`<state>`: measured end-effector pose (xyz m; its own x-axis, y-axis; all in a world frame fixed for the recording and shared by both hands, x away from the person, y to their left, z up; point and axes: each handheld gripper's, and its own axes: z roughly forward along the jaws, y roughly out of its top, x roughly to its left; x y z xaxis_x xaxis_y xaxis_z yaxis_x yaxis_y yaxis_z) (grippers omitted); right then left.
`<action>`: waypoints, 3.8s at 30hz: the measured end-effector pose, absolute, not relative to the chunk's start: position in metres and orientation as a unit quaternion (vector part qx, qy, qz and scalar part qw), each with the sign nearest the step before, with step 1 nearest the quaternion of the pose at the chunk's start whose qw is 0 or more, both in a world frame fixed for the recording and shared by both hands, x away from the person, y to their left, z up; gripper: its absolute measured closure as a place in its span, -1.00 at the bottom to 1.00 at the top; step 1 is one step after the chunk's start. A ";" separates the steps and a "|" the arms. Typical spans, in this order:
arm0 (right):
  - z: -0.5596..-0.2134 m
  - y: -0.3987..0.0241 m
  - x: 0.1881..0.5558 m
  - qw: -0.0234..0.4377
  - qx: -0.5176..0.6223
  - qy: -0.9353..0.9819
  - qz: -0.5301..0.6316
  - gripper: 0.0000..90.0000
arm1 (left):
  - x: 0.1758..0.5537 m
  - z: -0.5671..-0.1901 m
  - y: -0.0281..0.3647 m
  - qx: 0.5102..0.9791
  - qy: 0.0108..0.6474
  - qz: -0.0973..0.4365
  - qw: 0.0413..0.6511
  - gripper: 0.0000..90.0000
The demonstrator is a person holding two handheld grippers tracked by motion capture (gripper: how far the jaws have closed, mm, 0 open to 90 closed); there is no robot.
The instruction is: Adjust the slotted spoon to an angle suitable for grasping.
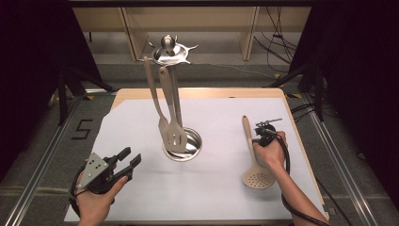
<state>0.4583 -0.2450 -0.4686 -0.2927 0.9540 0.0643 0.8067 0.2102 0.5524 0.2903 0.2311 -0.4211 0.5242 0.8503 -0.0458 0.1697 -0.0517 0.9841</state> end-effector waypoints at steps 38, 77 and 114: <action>-0.445 -0.205 0.447 0.081 0.502 0.836 0.205 0.52 | 0.290 -0.423 0.231 0.664 0.381 0.291 0.574 0.14; -0.452 -0.205 0.438 0.077 0.504 0.833 0.213 0.76 | 0.289 -0.423 0.230 0.669 0.383 0.289 0.567 0.12; -0.380 -0.210 0.372 0.208 0.395 0.763 0.467 0.75 | 0.289 -0.423 0.230 0.669 0.384 0.290 0.566 0.11</action>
<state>0.3725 -0.2099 -0.3802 -0.6012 0.7974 0.0522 0.4087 0.2507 0.8776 0.2891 0.2301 -0.4231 0.5359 0.8430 -0.0461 0.1855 -0.0643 0.9805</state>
